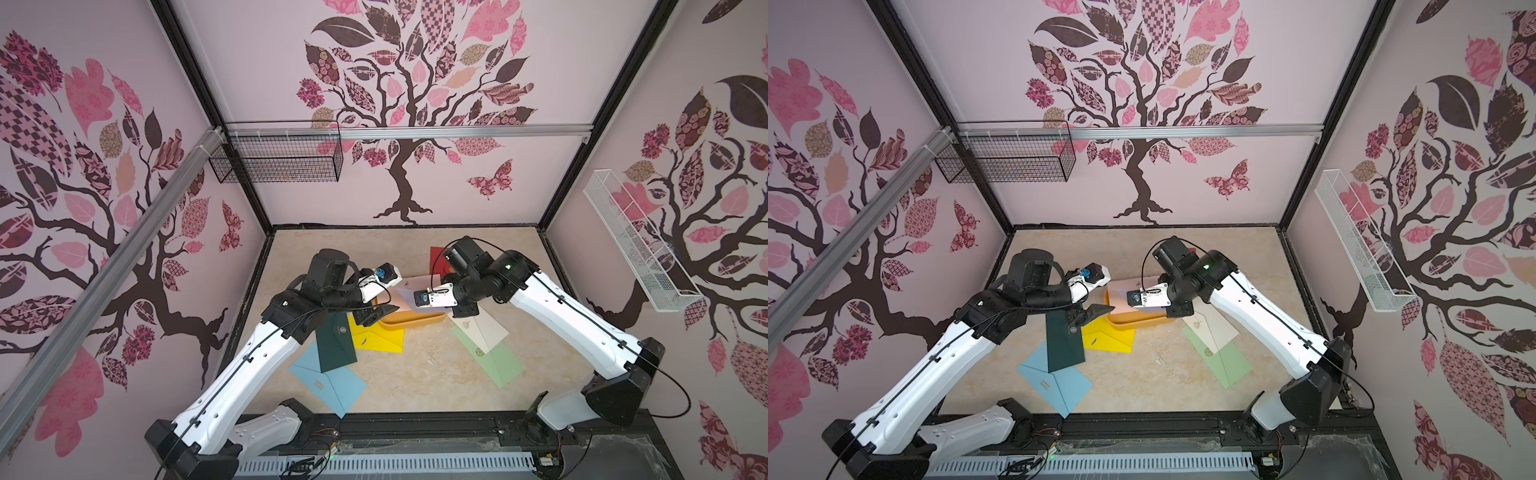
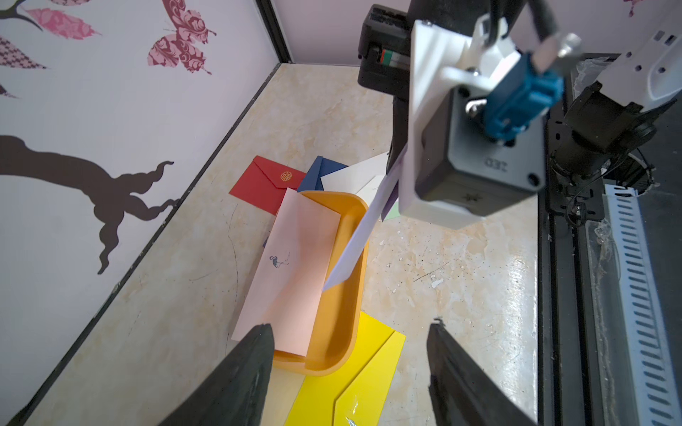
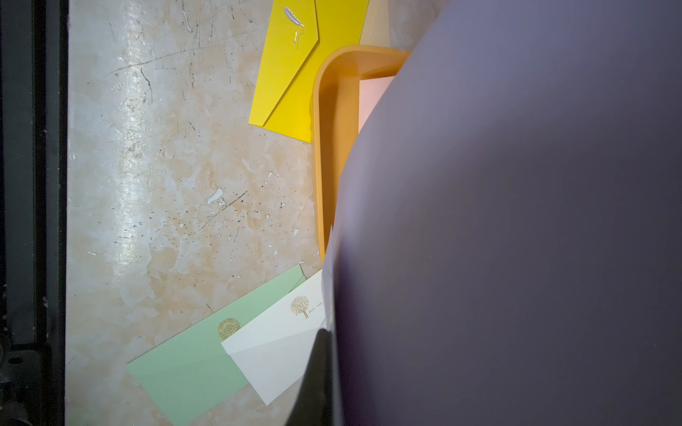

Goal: Put the sealed envelopes into the storage box
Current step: Pick up the envelope from the center of the board.

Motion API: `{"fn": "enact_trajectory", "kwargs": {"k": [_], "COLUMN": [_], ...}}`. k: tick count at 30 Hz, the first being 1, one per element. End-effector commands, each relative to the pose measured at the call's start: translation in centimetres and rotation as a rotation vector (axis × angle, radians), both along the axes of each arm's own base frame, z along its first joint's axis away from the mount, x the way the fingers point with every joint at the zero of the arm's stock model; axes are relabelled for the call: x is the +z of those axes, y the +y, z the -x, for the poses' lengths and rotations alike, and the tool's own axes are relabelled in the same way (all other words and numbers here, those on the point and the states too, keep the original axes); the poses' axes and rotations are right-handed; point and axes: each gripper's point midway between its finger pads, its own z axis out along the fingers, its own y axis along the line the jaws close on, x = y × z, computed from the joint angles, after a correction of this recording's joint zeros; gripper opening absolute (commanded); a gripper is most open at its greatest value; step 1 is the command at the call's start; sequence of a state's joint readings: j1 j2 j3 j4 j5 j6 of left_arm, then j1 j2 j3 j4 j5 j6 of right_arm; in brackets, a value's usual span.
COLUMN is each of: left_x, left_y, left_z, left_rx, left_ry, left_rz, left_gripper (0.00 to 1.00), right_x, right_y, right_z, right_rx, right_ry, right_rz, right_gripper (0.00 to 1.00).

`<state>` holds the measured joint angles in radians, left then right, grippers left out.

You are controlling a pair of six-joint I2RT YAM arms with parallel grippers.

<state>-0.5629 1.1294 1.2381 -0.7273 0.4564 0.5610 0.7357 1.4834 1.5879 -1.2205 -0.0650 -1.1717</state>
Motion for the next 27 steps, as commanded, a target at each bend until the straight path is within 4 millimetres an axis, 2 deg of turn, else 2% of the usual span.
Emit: {"fn": "enact_trajectory", "kwargs": {"k": [1,6,9,10,12,16,19,24,25,26,27], "left_x": [1.0,0.3,-0.6,-0.6,-0.4,-0.9,-0.9,-0.6,-0.4,-0.3,0.0], "left_y": [-1.1,-2.3,-3.0,-3.2,-3.5,-3.5,-3.6,-3.2,-3.0,-2.7,-2.4], "left_z": [0.0,0.0,0.1,0.1,0.2,0.3,0.5,0.7,0.8,0.8,0.6], "left_rx": [-0.084,-0.130,-0.144,-0.146,-0.150,-0.152,-0.153,-0.131,-0.124,-0.115,-0.099], "left_ry": [-0.057,-0.042,-0.037,-0.035,-0.031,-0.020,-0.016,-0.016,-0.018,-0.019,-0.019], "left_rz": [0.014,-0.009,-0.047,-0.044,-0.031,-0.046,-0.043,-0.032,-0.028,-0.020,-0.004], "left_gripper": [0.69,0.60,0.43,0.33,0.21,0.17,0.00,0.00,0.00,0.00,0.00], "right_x": [1.1,0.9,1.0,0.9,0.8,0.9,0.9,1.4,1.6,1.8,2.1], "right_y": [0.2,0.3,0.3,0.3,0.2,0.1,0.1,0.3,0.4,0.5,0.6], "right_z": [0.9,1.2,1.3,1.4,1.4,1.4,1.4,1.3,1.1,1.1,0.9], "right_rx": [0.037,0.053,0.055,0.056,0.056,0.056,0.056,0.051,0.047,0.044,0.036], "right_ry": [-0.014,-0.005,-0.007,-0.006,-0.007,-0.014,-0.015,-0.035,-0.047,-0.061,-0.078], "right_rz": [-0.048,-0.058,-0.061,-0.060,-0.061,-0.064,-0.066,-0.090,-0.099,-0.114,-0.136], "right_gripper": [0.00,0.00,0.00,0.00,0.00,0.00,0.00,0.00,0.08,0.25,0.35]}}
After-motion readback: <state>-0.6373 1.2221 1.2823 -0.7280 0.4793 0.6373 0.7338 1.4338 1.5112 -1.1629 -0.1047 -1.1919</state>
